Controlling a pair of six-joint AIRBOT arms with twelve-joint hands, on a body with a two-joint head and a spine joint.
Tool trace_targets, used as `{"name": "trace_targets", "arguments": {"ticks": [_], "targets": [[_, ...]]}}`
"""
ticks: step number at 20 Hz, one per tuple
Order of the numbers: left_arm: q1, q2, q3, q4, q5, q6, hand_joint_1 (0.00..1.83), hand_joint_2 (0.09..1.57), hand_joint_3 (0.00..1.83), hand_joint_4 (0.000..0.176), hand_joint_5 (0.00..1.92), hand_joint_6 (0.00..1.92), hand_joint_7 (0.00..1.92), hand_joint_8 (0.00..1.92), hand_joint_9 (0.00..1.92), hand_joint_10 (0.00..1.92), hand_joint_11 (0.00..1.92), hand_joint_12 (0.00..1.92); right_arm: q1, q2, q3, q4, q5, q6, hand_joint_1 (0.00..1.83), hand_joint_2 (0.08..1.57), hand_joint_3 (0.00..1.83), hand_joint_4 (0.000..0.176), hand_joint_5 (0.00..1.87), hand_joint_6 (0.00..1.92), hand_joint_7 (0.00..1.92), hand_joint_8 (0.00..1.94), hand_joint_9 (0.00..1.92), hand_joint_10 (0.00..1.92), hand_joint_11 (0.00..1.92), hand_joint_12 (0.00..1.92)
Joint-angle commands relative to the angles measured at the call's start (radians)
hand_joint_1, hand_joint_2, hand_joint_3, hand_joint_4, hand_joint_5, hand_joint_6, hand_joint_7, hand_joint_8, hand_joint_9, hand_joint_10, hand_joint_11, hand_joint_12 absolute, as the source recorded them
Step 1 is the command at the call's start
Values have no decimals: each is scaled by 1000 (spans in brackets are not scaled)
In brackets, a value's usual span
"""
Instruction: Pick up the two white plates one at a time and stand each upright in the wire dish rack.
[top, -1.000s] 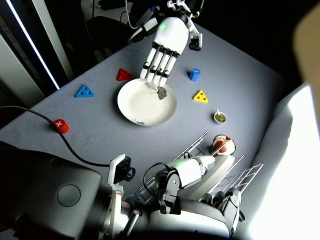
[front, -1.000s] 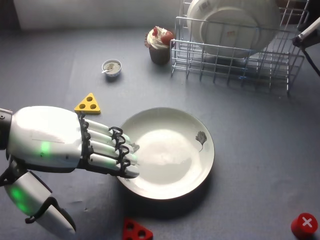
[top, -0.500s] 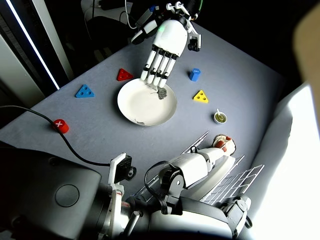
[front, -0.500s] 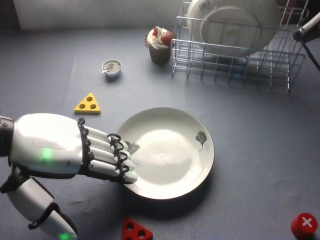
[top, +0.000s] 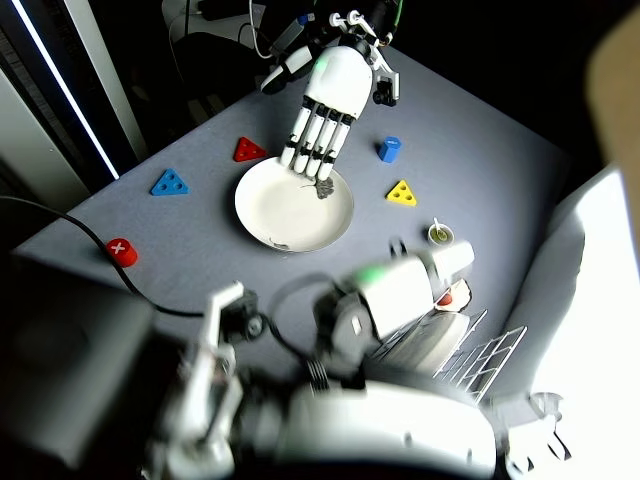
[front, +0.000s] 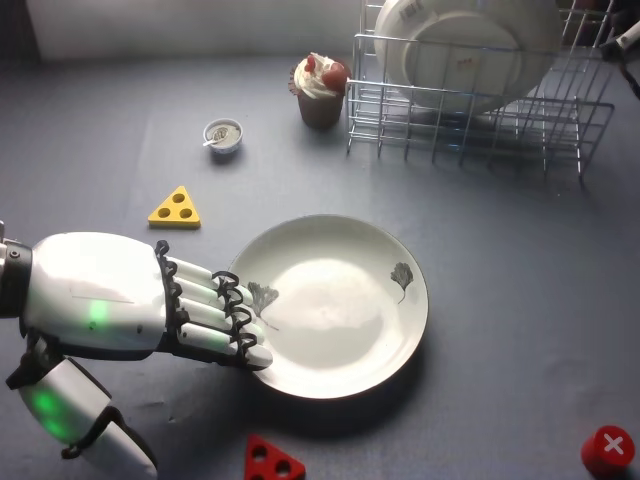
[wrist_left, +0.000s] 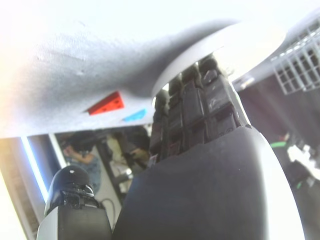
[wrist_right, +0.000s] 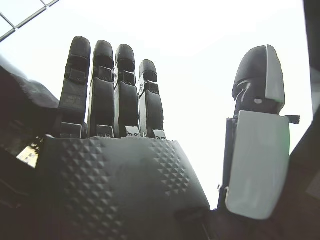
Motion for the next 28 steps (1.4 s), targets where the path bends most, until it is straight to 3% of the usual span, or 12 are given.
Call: {"name": "trace_targets", "arguments": {"ticks": [1, 3, 4, 5, 9, 10, 12, 14, 18, 21, 25, 28], "targets": [[-2, -4, 2, -49, -43, -2, 24, 977, 0, 0, 183, 8, 228, 7, 236, 10, 226, 16, 19, 16, -19, -20, -19, -4, 791, 824, 0, 51, 383, 10, 450, 8, 418, 12, 307, 280], [4, -5, 3, -47, -33, -2, 27, 977, 0, 0, 186, 5, 232, 5, 231, 4, 222, 14, 23, 45, -79, -50, -97, -108, 775, 838, 3, 54, 387, 0, 477, 0, 444, 7, 321, 281], [11, -5, 4, -47, -28, -2, 26, 981, 1, 0, 177, 1, 227, 2, 226, 2, 217, 11, 21, 57, -101, -51, -123, -171, 775, 841, 4, 44, 394, 3, 482, 2, 441, 4, 317, 279], [25, -6, 4, -46, -21, -2, 26, 982, 1, 0, 181, 3, 232, 4, 230, 3, 223, 14, 19, 76, -129, -97, -153, -188, 778, 838, 2, 36, 387, 0, 469, 0, 420, 0, 308, 275], [65, -8, 5, -46, -8, -2, 0, 983, 2, 0, 184, 3, 235, 4, 235, 4, 228, 15, 7, 94, -163, -216, -250, -230, 750, 849, 6, 39, 349, 0, 441, 0, 391, 0, 286, 265], [74, -8, 5, -47, -5, -2, 13, 977, 0, 0, 183, 2, 234, 3, 234, 3, 220, 11, 4, 100, -185, -260, -257, -237, 766, 861, 9, 3, 271, 0, 358, 0, 339, 0, 230, 244], [87, -8, 5, -48, -3, -2, 23, 976, 0, 0, 183, 1, 232, 1, 232, 1, 228, 14, -2, 114, -237, -330, -261, -254, 779, 851, 0, 0, 225, 1, 276, 1, 245, 2, 60, 479], [98, -9, 6, -50, 0, -2, 11, 978, 0, 0, 165, 2, 212, 2, 215, 3, 215, 8, -8, 132, -298, -367, -259, -297, 821, 827, 0, 0, 229, 5, 254, 0, 221, 1, 16, 560], [105, -10, 6, -53, 0, -2, 0, 977, 0, 0, 162, 0, 208, 0, 213, 1, 212, 6, -44, 155, -399, -485, -183, -343, 934, 799, 0, 0, 114, 0, 97, 0, 109, 0, 0, 432], [108, -10, 6, -56, 0, -2, 1, 976, 0, 0, 178, 5, 240, 10, 239, 8, 227, 11, -82, 162, -457, -588, -105, -385, 1146, 827, 2, 0, 134, 4, 82, 1, 78, 2, 0, 396], [108, -10, 9, -63, -4, -2, 24, 973, 0, 0, 187, 5, 233, 3, 230, 1, 221, 8, -117, 165, -532, -715, 7, -458, 1185, 883, 9, 0, 176, 0, 108, 0, 117, 0, 0, 488], [108, -10, 10, -64, -4, -2, 15, 973, 0, 0, 172, 1, 223, 0, 223, 1, 219, 7, -138, 155, -579, -841, 108, -459, 1182, 888, 6, 0, 161, 0, 79, 0, 117, 0, 0, 468]]}}
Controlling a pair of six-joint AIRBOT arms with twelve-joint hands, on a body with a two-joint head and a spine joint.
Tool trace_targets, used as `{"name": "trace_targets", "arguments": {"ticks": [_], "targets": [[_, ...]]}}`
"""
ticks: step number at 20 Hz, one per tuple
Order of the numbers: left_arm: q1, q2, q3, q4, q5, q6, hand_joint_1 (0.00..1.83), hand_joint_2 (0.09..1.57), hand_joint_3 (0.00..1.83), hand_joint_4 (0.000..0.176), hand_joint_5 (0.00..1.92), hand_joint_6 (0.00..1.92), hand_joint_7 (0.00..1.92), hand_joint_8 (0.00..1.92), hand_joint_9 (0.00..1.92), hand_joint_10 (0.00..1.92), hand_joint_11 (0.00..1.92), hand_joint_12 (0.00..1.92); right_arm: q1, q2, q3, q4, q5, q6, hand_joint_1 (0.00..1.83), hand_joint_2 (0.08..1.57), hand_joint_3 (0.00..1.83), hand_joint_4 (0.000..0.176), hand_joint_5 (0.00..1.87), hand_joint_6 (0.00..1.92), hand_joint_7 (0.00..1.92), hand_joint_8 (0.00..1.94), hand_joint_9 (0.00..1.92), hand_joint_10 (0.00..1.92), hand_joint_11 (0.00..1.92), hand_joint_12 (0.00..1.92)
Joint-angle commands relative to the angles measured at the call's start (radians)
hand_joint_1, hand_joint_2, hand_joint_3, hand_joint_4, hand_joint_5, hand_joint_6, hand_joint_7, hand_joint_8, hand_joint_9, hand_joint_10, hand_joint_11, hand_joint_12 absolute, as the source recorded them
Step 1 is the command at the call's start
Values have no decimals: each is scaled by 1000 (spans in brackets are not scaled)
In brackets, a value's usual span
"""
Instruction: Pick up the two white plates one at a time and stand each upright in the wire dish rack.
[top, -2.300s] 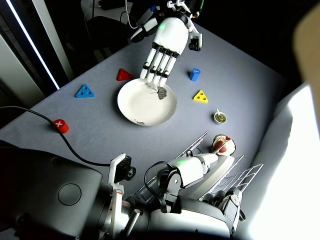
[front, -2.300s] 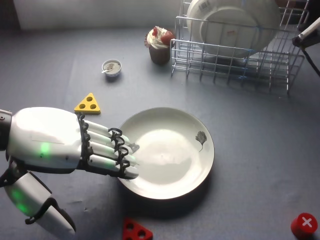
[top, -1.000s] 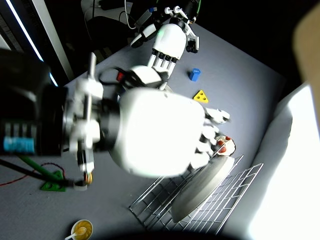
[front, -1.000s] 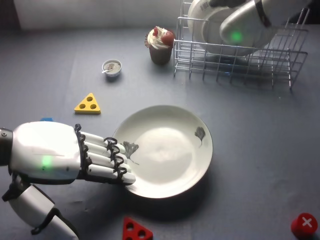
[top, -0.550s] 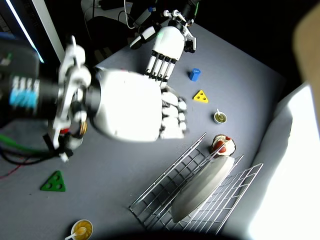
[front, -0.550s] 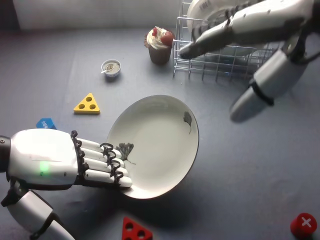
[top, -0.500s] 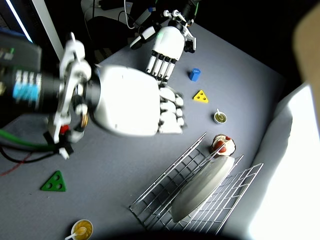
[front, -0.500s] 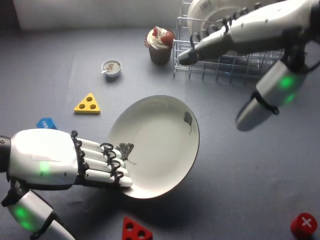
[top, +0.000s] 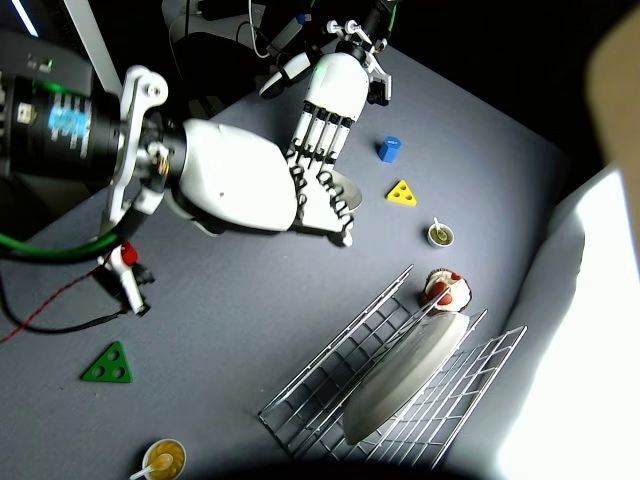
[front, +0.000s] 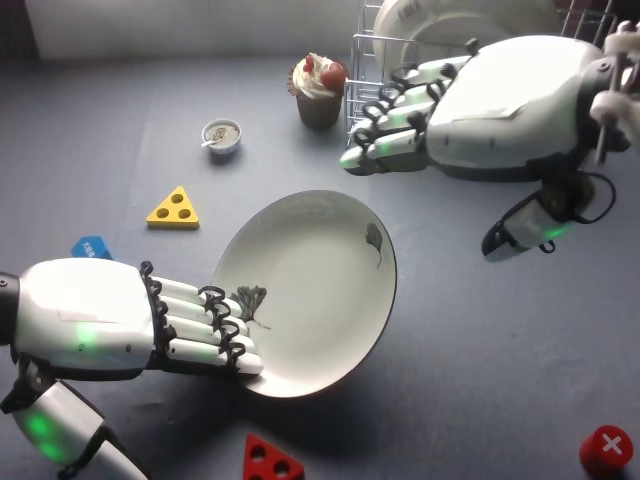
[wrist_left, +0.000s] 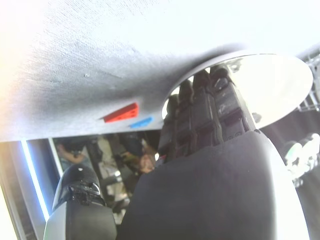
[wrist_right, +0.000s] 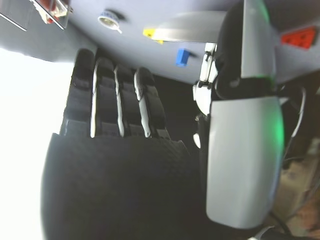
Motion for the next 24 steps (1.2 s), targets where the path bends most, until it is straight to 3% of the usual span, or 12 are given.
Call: {"name": "trace_targets", "arguments": {"ticks": [1, 8, 11, 13, 14, 15, 18, 24], "targets": [[7, -2, 3, -4, -19, -6, 14, 973, 0, 0, 183, 6, 232, 4, 228, 3, 220, 7, 6, -3, -8, -4, 136, -6, 1178, 883, 2, 0, 164, 2, 81, 1, 119, 1, 0, 480], [7, -2, 3, -8, -19, -6, 0, 979, 1, 0, 120, 6, 158, 4, 155, 2, 145, 4, -55, -49, -61, -15, 186, -6, 1200, 872, 3, 0, 207, 1, 154, 2, 168, 6, 0, 507], [7, -2, 2, -8, -19, -6, 2, 981, 0, 0, 172, 7, 216, 7, 212, 8, 190, 20, -114, -60, -106, -104, 238, -1, 1177, 880, 2, 0, 172, 2, 110, 0, 118, 2, 0, 442], [7, -2, 2, -8, -19, -6, 0, 976, 0, 0, 159, 0, 193, 0, 189, 0, 184, 17, -155, -65, -117, -325, 288, 189, 1177, 872, 0, 0, 199, 6, 132, 5, 129, 3, 0, 482], [7, -3, 2, -8, -19, -6, 0, 975, 0, 0, 158, 0, 194, 1, 188, 0, 183, 16, -175, -66, -119, -344, 314, 197, 1167, 875, 0, 0, 206, 5, 137, 4, 136, 4, 0, 499], [7, -3, 2, -8, -19, -6, 0, 973, 0, 0, 163, 2, 195, 2, 187, 0, 181, 15, -198, -70, -115, -406, 338, 272, 1171, 873, 0, 0, 215, 8, 144, 6, 142, 5, 0, 503], [8, -3, 1, -8, -19, -6, 0, 972, 0, 0, 157, 0, 183, 0, 172, 0, 165, 7, -237, -76, -95, -692, 428, 573, 1190, 881, 2, 0, 235, 8, 154, 5, 137, 1, 0, 489], [9, -3, 2, -8, -19, -6, 0, 975, 0, 0, 152, 0, 187, 2, 182, 4, 166, 7, -252, -127, -26, -772, 466, 675, 1190, 887, 0, 0, 235, 4, 154, 3, 154, 6, 0, 508]]}}
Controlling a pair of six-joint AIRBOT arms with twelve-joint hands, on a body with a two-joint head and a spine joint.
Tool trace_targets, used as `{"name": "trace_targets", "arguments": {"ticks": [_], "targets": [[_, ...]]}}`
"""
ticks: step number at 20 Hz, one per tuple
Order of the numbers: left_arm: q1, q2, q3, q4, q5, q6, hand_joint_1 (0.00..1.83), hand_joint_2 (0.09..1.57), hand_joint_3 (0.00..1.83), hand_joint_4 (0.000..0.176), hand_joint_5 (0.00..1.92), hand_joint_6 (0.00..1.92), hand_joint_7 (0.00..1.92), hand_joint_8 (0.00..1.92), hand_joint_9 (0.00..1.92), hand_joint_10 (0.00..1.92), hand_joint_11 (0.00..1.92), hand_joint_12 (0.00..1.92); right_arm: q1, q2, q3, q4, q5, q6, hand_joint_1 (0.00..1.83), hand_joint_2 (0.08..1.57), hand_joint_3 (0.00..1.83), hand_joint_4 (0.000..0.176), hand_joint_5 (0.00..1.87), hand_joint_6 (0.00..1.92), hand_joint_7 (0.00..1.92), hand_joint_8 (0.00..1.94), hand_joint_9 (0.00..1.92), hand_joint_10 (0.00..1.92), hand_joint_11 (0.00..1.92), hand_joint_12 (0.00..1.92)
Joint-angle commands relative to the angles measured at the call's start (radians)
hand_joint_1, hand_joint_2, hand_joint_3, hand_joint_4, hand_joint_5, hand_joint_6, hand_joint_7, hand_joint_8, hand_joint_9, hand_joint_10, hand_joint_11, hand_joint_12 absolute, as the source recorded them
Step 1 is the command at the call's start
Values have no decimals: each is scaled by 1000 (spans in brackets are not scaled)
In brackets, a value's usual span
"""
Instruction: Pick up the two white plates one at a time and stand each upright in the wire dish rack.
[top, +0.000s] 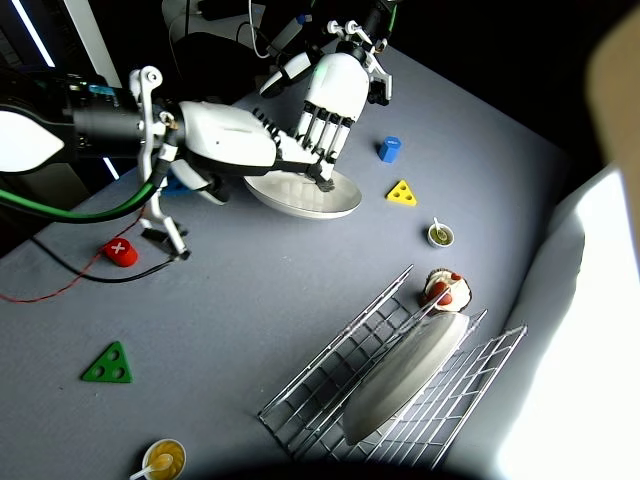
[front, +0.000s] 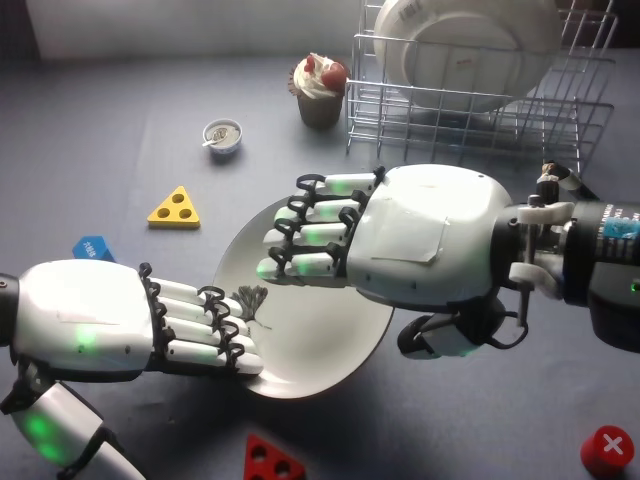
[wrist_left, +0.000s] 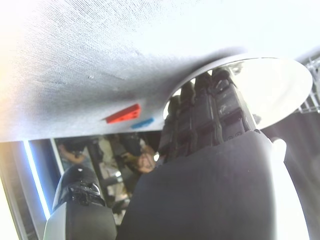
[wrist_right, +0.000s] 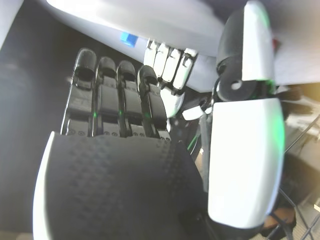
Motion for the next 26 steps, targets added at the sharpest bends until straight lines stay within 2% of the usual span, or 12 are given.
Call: {"name": "trace_targets", "arguments": {"ticks": [1, 4, 13, 15, 16, 17, 18, 19, 21, 22, 23, 26], "targets": [[8, -3, 3, -8, -21, -5, 0, 970, 0, 0, 148, 0, 177, 0, 174, 0, 168, 8, 0, -3, 9, -23, 112, 17, 1196, 886, 0, 0, 243, 5, 159, 4, 154, 4, 0, 513], [8, -3, 5, -8, -21, -5, 0, 962, 0, 0, 153, 7, 188, 5, 194, 7, 180, 12, -12, -36, 61, -79, 123, 77, 1240, 932, 10, 0, 278, 2, 172, 0, 164, 2, 2, 566], [8, -3, 8, -10, -22, -5, 0, 966, 0, 0, 170, 8, 210, 10, 216, 13, 200, 19, -23, -98, 101, -110, 139, 78, 1257, 1024, 2, 0, 370, 0, 286, 0, 279, 2, 19, 718], [9, -3, 10, -11, -22, -5, 0, 970, 2, 0, 163, 4, 204, 6, 207, 7, 187, 13, -23, -100, 99, -110, 146, 78, 1306, 1041, 2, 0, 506, 6, 433, 6, 435, 10, 164, 769], [9, -3, 10, -11, -22, -5, 0, 969, 1, 0, 164, 4, 211, 8, 218, 11, 195, 16, -23, -100, 98, -110, 149, 78, 1347, 1074, 3, 0, 607, 9, 565, 10, 595, 18, 346, 771], [9, -3, 11, -12, -22, -5, 0, 969, 1, 0, 164, 4, 211, 8, 218, 11, 195, 16, -23, -100, 98, -110, 152, 78, 1347, 1074, 3, 0, 607, 9, 565, 10, 595, 18, 346, 771], [9, -3, 12, -13, -22, -5, 0, 968, 1, 0, 153, 0, 204, 4, 204, 4, 183, 11, -23, -100, 97, -110, 156, 78, 1389, 1072, 0, 0, 761, 11, 723, 9, 775, 19, 597, 693], [9, -3, 12, -13, -22, -5, 0, 974, 3, 0, 141, 0, 189, 0, 185, 0, 166, 3, -23, -100, 96, -110, 159, 78, 1481, 1035, 1, 0, 971, 688, 1105, 341, 1080, 569, 1025, 1094], [9, -3, 12, -14, -23, -5, 0, 972, 1, 0, 149, 5, 201, 6, 201, 8, 182, 10, -23, -100, 92, -112, 167, 78, 1495, 1039, 0, 0, 995, 824, 1174, 416, 1113, 744, 1036, 1315], [9, -1, 12, -16, -24, -5, 0, 972, 1, 0, 147, 3, 197, 4, 198, 6, 181, 9, -23, -100, 88, -114, 170, 78, 1417, 1034, 2, 0, 1031, 854, 1212, 439, 1139, 816, 1076, 870], [9, 2, 12, -18, -27, -5, 0, 972, 1, 0, 148, 3, 196, 3, 198, 5, 187, 12, -23, -99, 86, -114, 170, 80, 1402, 1032, 0, 0, 1050, 848, 1220, 439, 1149, 819, 1155, 620], [5, 23, 13, -69, -51, -5, 0, 977, 2, 0, 145, 1, 189, 0, 195, 2, 183, 9, -23, -82, 67, -127, 170, 125, 1404, 1008, 3, 0, 1095, 777, 1335, 169, 1231, 717, 1283, 359]]}}
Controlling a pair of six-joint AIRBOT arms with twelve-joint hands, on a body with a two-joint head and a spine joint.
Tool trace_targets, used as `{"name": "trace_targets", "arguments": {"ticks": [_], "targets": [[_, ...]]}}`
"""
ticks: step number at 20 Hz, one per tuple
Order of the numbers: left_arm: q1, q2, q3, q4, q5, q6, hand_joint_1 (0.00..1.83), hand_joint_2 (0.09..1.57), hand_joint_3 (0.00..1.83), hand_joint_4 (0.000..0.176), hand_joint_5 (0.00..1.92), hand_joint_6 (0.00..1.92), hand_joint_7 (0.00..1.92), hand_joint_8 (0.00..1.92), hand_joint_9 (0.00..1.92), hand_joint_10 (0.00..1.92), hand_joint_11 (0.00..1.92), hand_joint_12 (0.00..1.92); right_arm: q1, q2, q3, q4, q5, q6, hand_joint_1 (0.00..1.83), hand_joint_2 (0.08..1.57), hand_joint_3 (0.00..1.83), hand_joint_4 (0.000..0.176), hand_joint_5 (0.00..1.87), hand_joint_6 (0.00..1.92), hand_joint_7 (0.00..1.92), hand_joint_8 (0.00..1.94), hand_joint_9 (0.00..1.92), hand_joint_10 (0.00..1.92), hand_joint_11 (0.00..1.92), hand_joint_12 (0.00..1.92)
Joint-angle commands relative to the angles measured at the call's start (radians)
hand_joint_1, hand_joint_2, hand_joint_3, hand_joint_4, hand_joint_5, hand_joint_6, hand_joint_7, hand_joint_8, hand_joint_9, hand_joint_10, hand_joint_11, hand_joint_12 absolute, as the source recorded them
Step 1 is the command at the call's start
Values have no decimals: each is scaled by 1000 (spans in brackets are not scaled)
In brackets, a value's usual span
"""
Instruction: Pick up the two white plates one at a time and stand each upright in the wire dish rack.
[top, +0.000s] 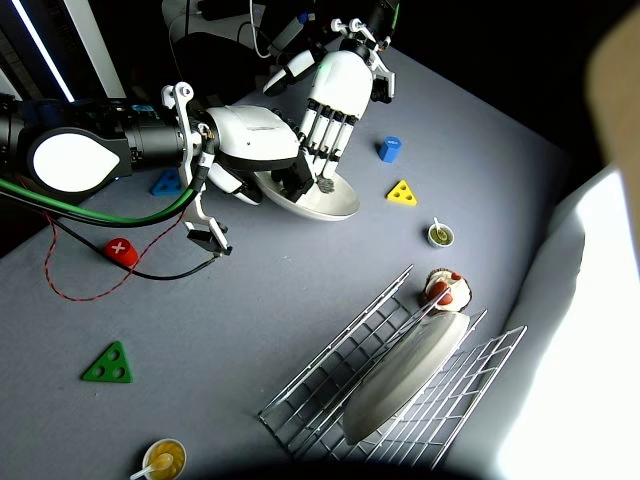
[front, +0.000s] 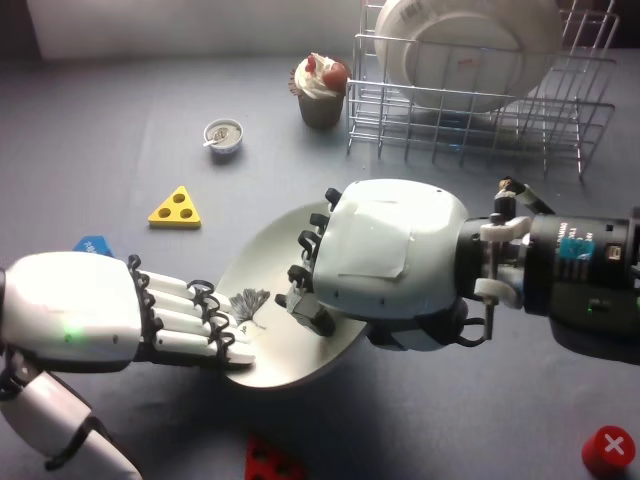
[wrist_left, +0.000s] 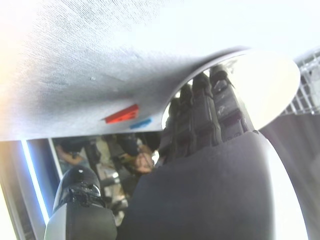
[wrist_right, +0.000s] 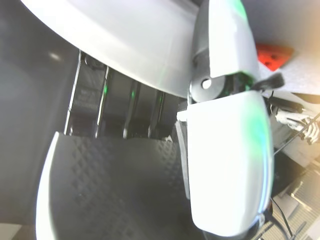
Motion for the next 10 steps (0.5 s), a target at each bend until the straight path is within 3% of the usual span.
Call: {"name": "trace_targets", "arguments": {"ticks": [1, 2, 8, 10], "targets": [[-2, 14, -1, -41, -39, -1, 0, 977, 2, 0, 149, 2, 189, 1, 193, 1, 180, 8, 6, 8, -10, -1, 66, 14, 1482, 1012, 0, 0, 1074, 740, 1358, 49, 1227, 611, 1076, 1115], [-15, 28, -2, -63, -54, -1, 0, 974, 1, 0, 156, 5, 195, 3, 197, 2, 182, 9, 6, 17, -23, -7, 66, 17, 1495, 1019, 2, 0, 1053, 756, 1352, 19, 1201, 639, 1037, 1303], [-77, 108, -13, -137, -106, -1, 0, 967, 0, 0, 160, 4, 206, 6, 212, 6, 190, 11, 56, 79, -71, -82, 55, 152, 1503, 1015, 0, 0, 1047, 772, 1365, 16, 1238, 559, 1010, 1319], [-91, 137, -13, -140, -101, -1, 0, 970, 0, 0, 154, 1, 200, 2, 199, 0, 178, 6, 117, 116, -76, -136, 44, 270, 1502, 1013, 0, 0, 1067, 772, 1364, 15, 1238, 526, 1009, 1303]]}}
